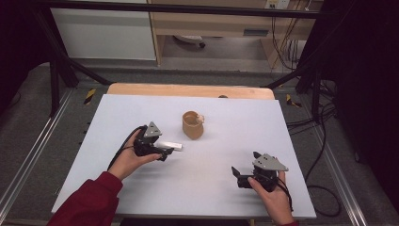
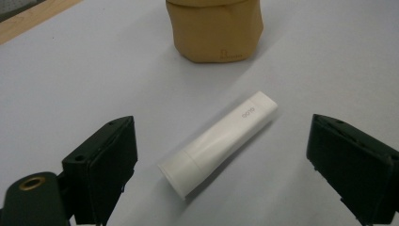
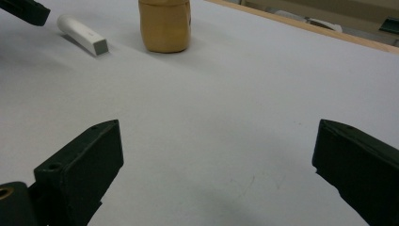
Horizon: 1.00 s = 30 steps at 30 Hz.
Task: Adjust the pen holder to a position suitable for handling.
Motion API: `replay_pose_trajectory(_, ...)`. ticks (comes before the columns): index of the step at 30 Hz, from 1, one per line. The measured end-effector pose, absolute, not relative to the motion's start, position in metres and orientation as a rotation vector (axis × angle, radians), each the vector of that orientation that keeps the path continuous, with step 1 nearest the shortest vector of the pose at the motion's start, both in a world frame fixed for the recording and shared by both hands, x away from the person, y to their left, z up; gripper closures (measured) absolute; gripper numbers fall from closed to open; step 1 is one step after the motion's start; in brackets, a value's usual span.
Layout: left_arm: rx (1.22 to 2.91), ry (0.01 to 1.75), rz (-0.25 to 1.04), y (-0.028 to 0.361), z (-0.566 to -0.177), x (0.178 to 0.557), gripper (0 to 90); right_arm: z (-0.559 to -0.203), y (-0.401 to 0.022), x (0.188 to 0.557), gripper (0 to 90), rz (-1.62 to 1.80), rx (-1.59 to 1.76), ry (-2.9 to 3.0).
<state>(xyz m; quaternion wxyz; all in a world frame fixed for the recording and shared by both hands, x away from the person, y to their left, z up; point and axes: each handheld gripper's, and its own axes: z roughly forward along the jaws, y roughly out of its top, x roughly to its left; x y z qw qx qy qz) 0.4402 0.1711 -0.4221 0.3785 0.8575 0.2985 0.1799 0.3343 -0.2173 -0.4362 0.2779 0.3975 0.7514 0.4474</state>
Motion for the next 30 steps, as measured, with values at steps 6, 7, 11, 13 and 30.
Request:
replay_pose_trajectory(6, 2.219, 0.753, 0.452, 0.169, -0.426, 0.441, 9.6, -0.436, -0.217, 0.334, 2.7, 1.199, 1.065, 2.021)
replay_pose_trajectory(7, 2.222, 0.75, 0.45, 0.168, -0.426, 0.441, 9.6, -0.436, -0.217, 0.334, 2.7, 1.199, 1.065, 2.021)
replay_pose_trajectory(11, 2.246, 0.745, 0.439, 0.166, -0.429, 0.443, 10.4, -0.437, -0.216, 0.335, 2.7, 1.2, 1.063, 2.024)
replay_pose_trajectory(13, 2.263, 0.737, 0.44, 0.165, -0.429, 0.444, 10.7, -0.437, -0.216, 0.335, 2.7, 1.2, 1.063, 2.027)
replay_pose_trajectory(30, 2.355, 0.676, 0.44, 0.151, -0.437, 0.46, 17.3, -0.438, -0.215, 0.336, 2.6, 1.212, 1.066, 2.037)
